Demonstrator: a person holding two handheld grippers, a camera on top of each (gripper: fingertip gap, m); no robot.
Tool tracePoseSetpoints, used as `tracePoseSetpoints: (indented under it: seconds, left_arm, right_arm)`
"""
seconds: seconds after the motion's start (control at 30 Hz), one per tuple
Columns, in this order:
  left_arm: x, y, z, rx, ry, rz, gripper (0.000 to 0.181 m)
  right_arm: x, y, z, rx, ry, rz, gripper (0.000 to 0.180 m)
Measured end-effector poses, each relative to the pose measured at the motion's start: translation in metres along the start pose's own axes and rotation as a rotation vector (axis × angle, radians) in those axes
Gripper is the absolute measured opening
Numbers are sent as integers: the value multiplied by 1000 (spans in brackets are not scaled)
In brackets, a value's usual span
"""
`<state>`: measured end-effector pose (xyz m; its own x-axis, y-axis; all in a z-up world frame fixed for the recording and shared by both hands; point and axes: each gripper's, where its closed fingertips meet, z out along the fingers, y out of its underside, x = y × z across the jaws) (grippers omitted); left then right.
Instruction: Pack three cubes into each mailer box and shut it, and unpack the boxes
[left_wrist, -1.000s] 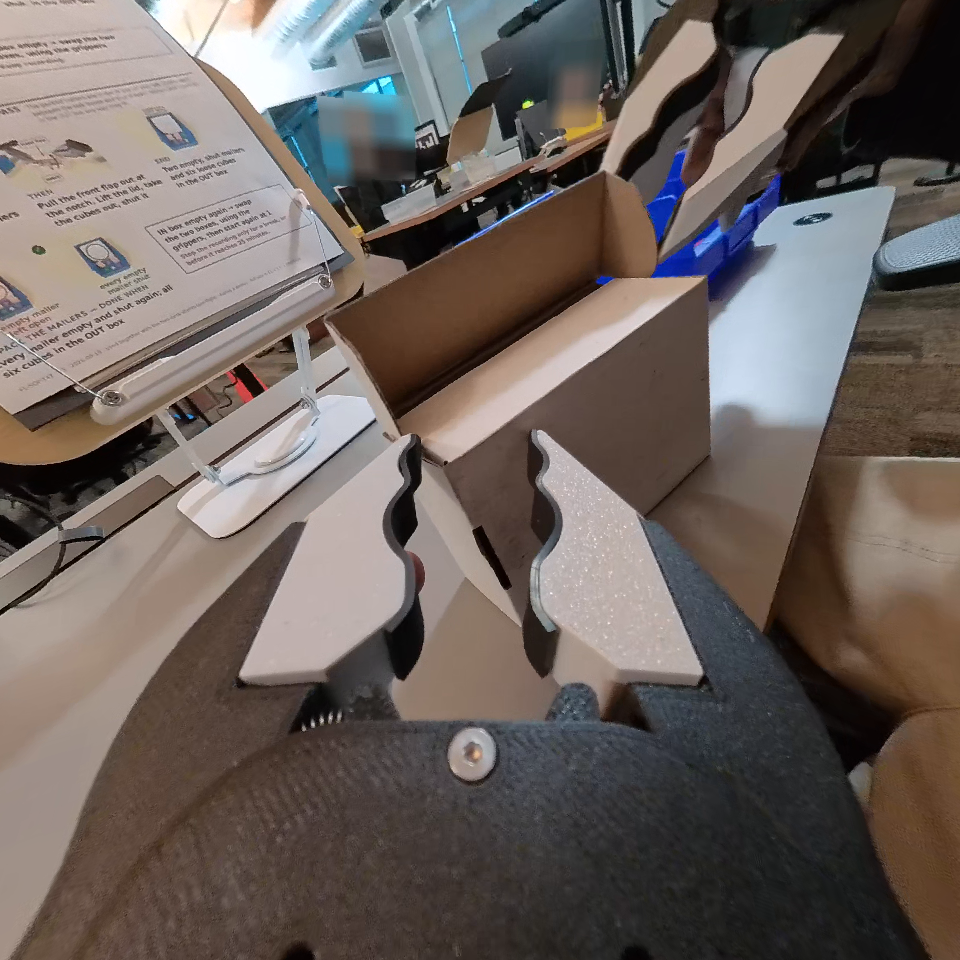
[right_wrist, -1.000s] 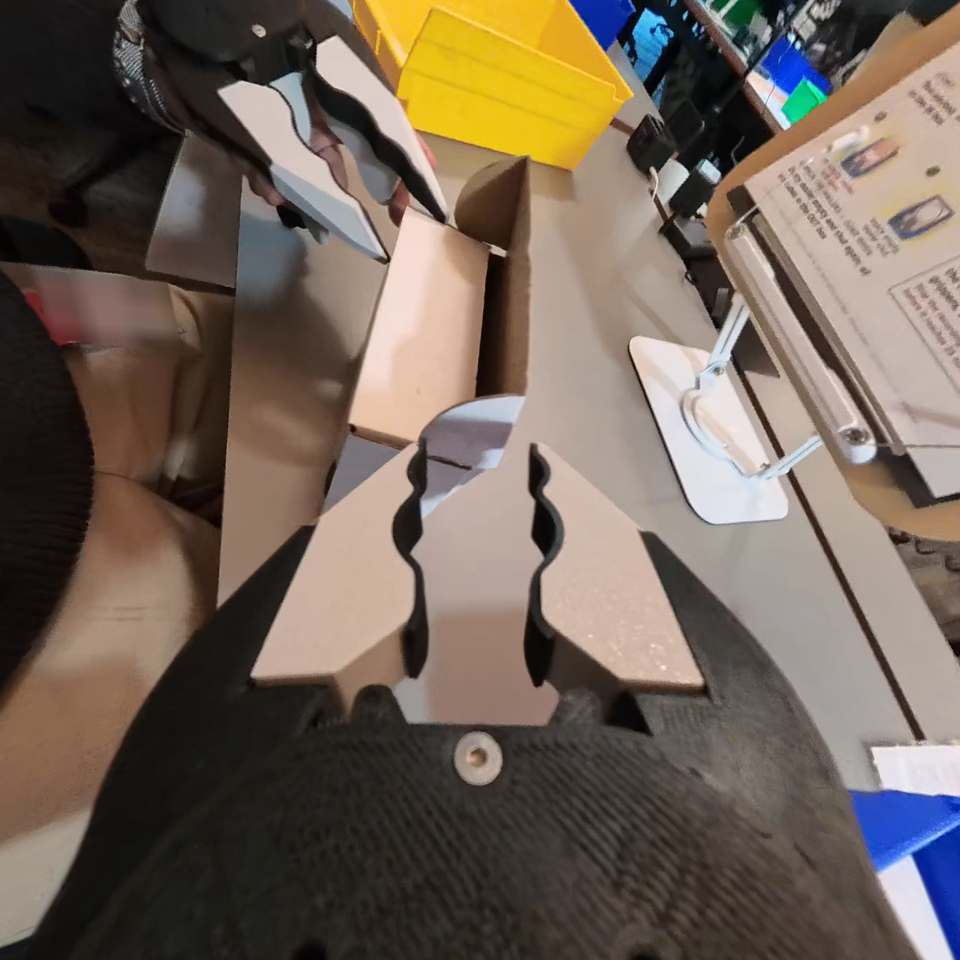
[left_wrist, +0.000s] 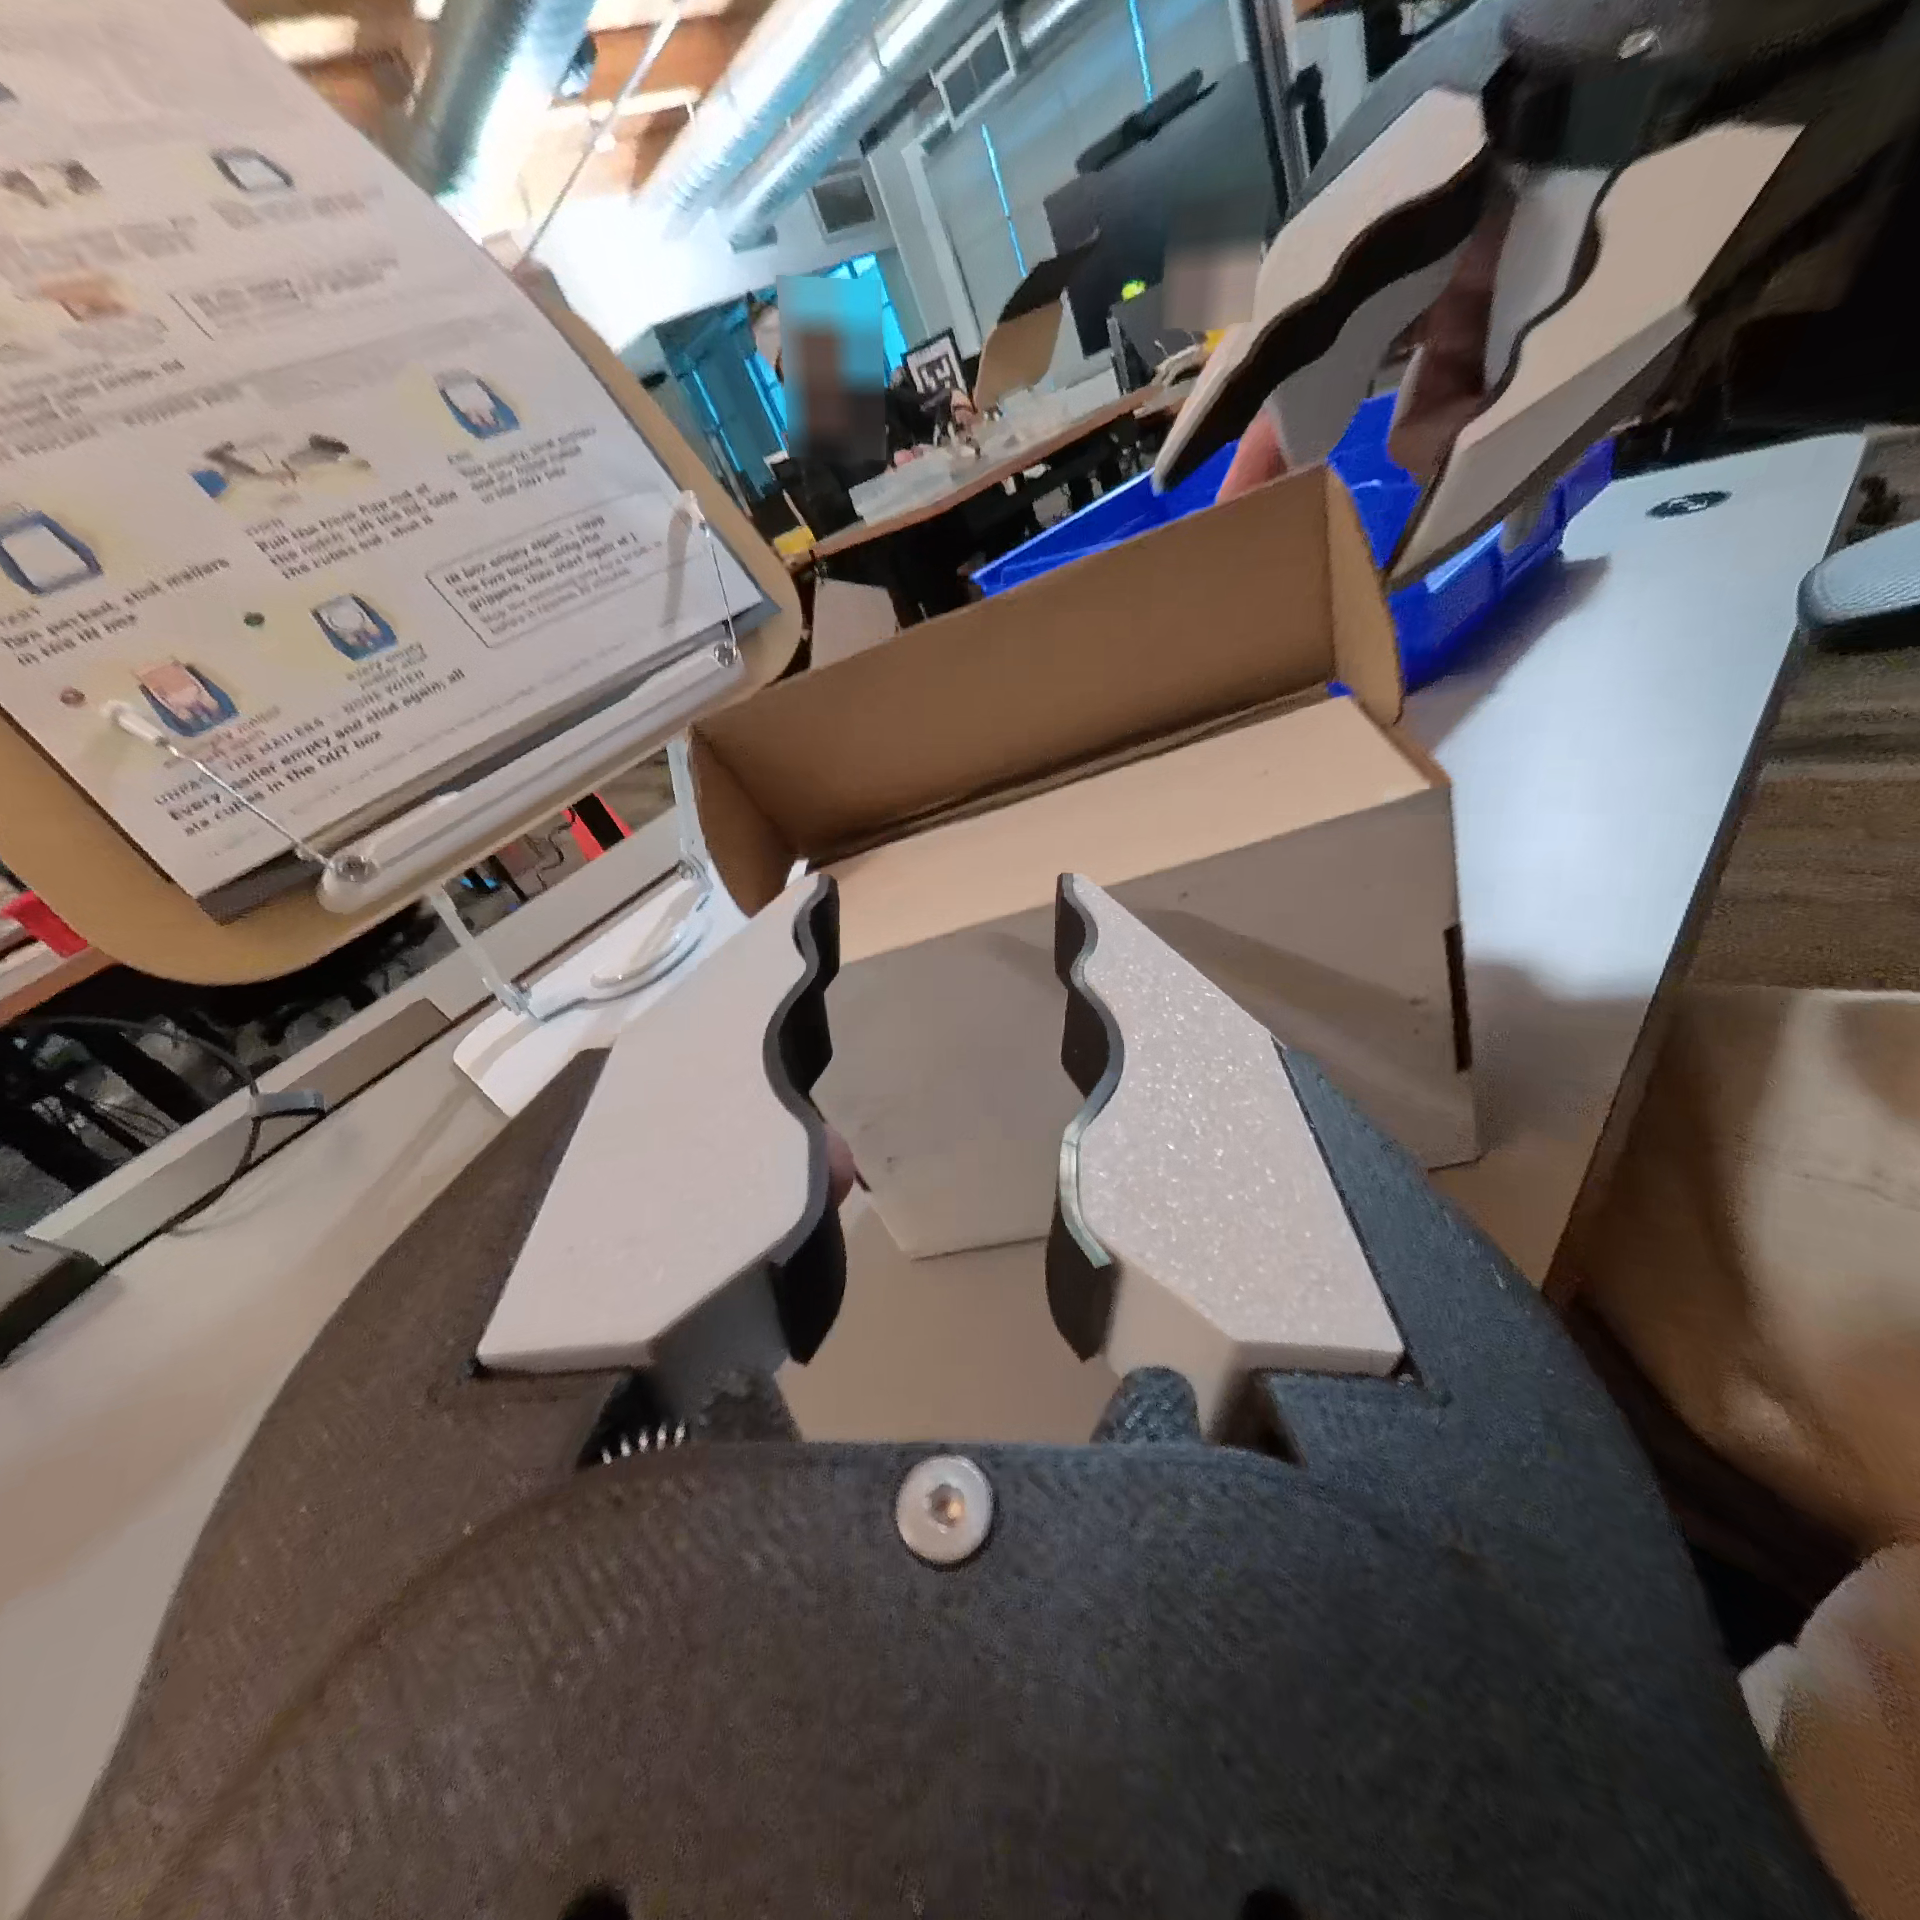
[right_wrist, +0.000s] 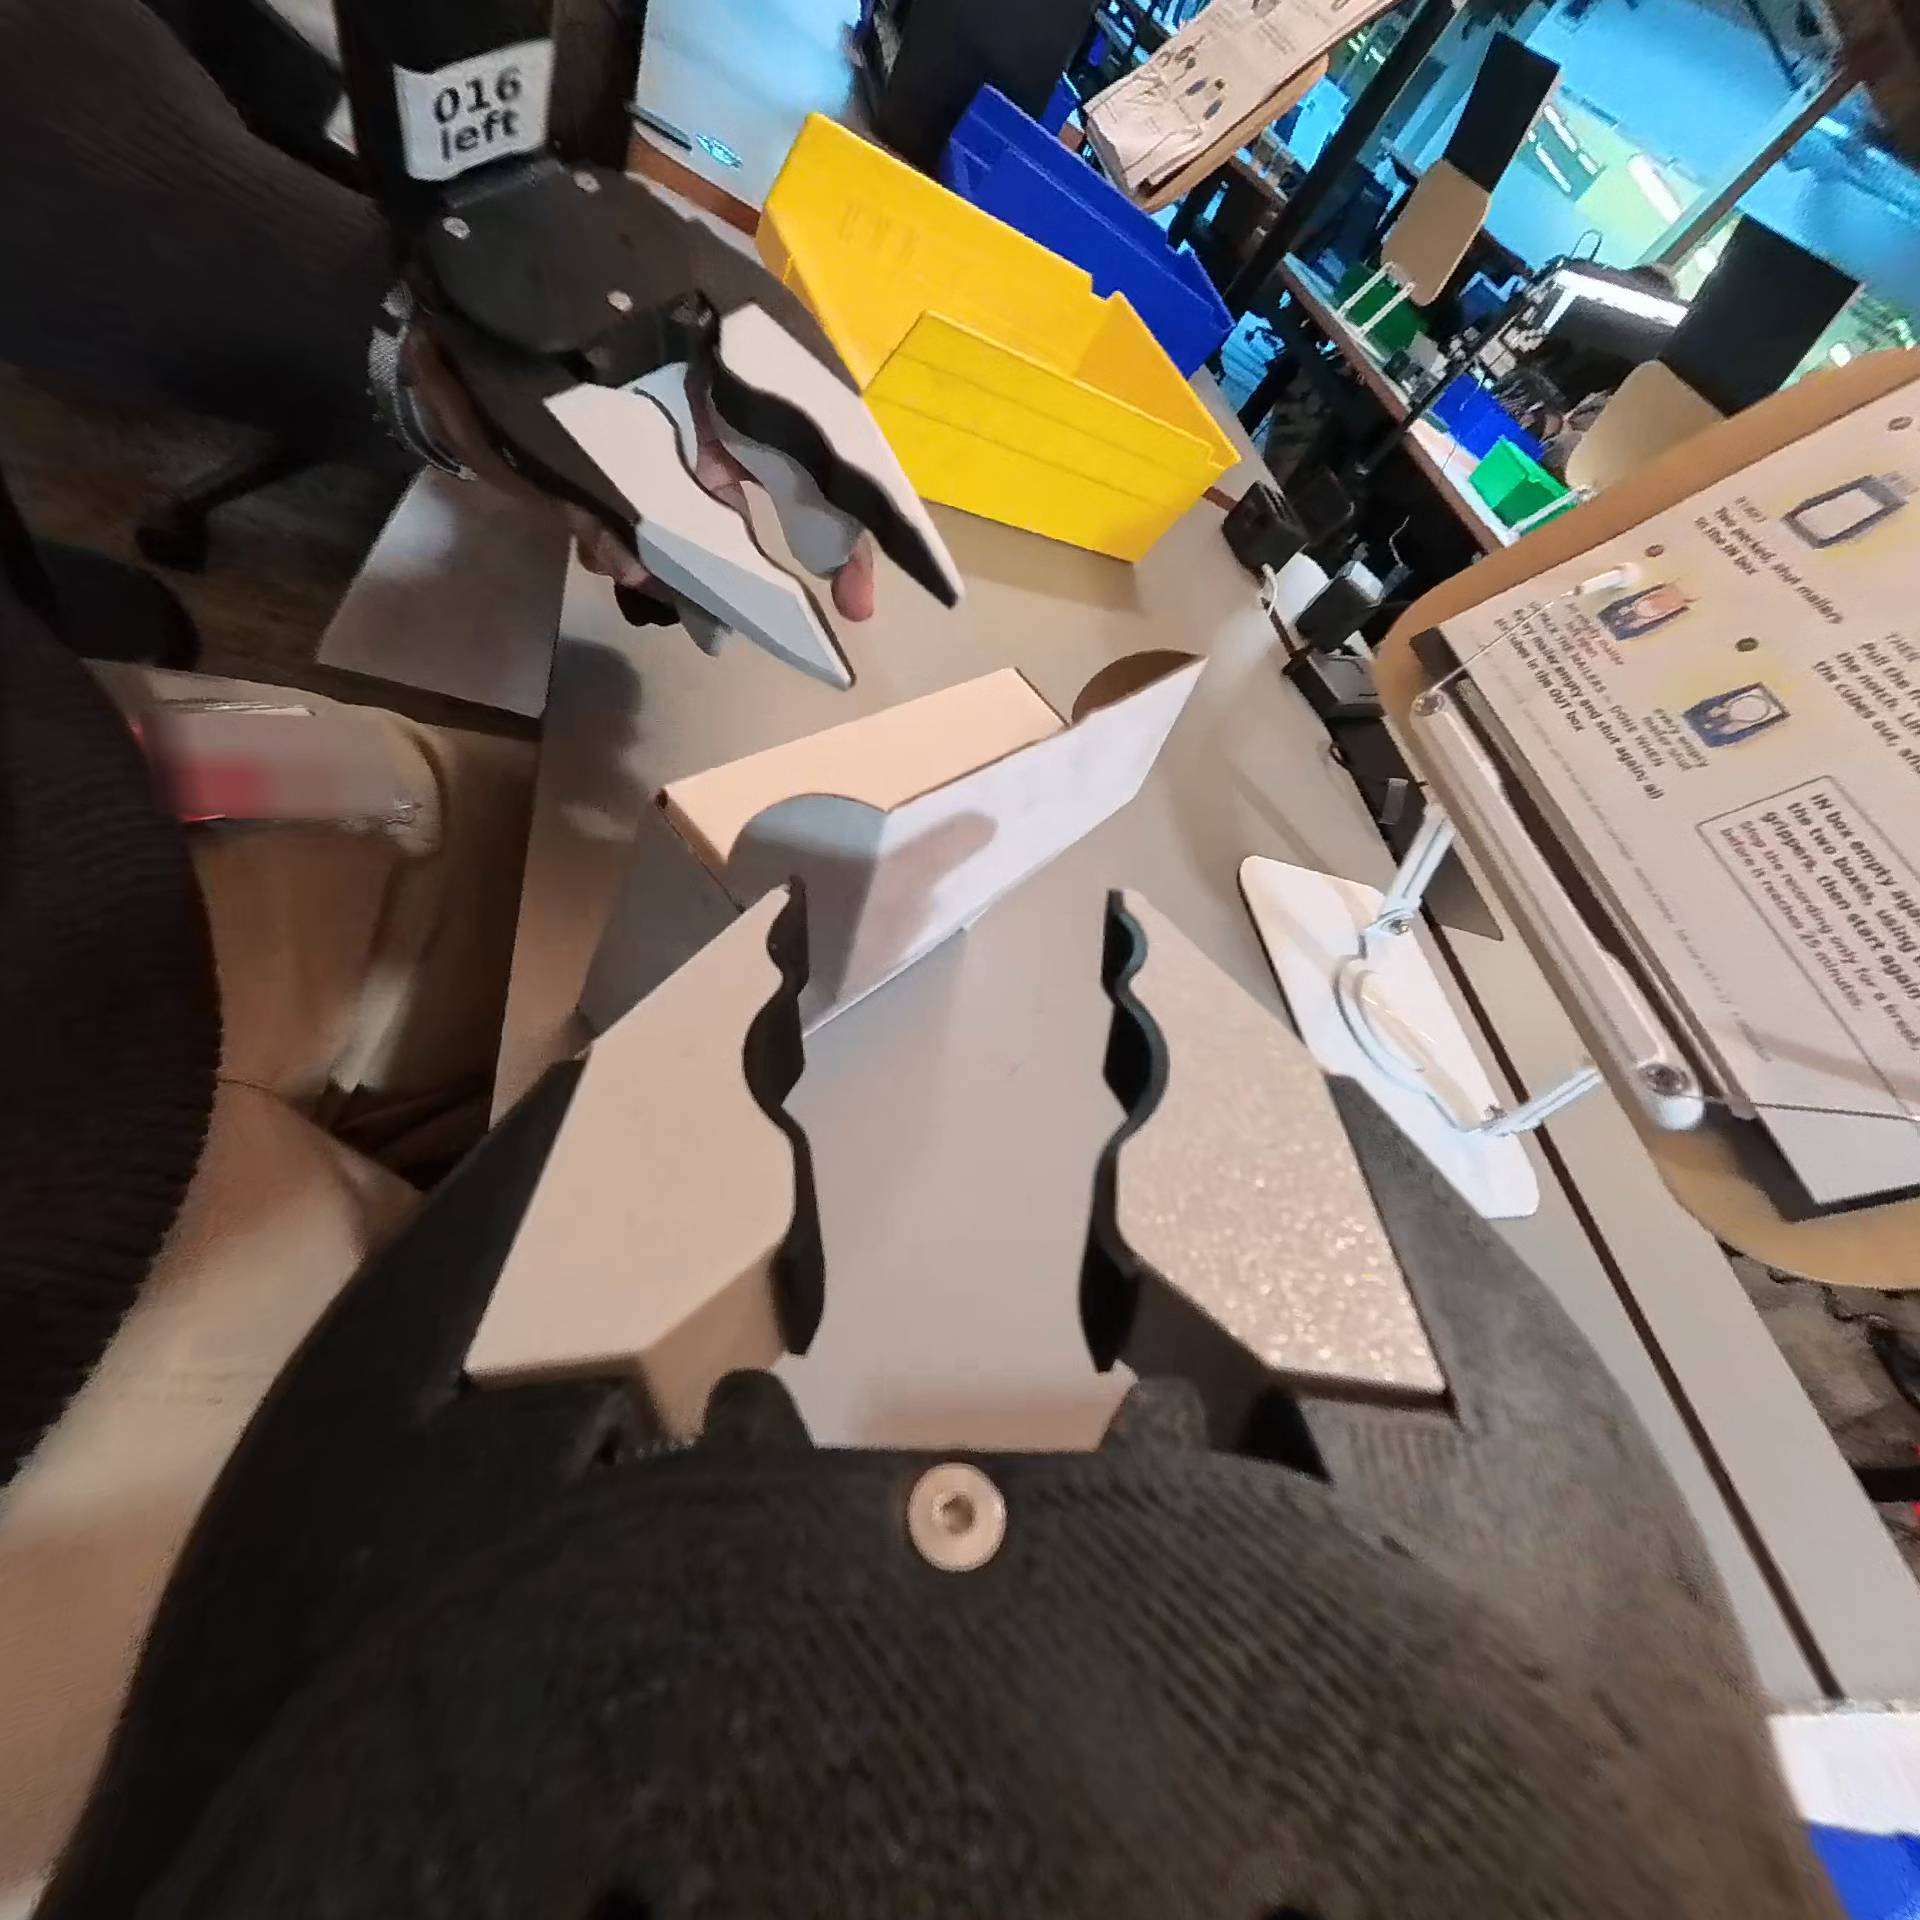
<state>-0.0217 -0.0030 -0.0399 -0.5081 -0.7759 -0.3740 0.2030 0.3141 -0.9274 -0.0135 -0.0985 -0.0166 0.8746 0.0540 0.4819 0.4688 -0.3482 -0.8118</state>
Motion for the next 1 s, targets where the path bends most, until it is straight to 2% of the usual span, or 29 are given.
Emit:
tracePoseSetpoints:
  seconds: [0.1,0.23,0.33,0.6,1.0]
  left_arm:
    - [17,-16,1,41,32,42,39]
    - [55,-26,8,52,152,54,41]
    - [77,-19,11,-4,241,86,31]
    - [87,-9,12,-55,302,63,41]
    - [87,-10,11,-54,320,33,41]
  right_arm:
    - [-5,-2,3,13,-32,-1,57]
    - [-12,1,6,20,-100,44,54]
    - [-14,1,8,38,-121,55,46]
    - [-19,3,14,26,-170,44,29]
    - [-19,2,16,29,-177,89,27]
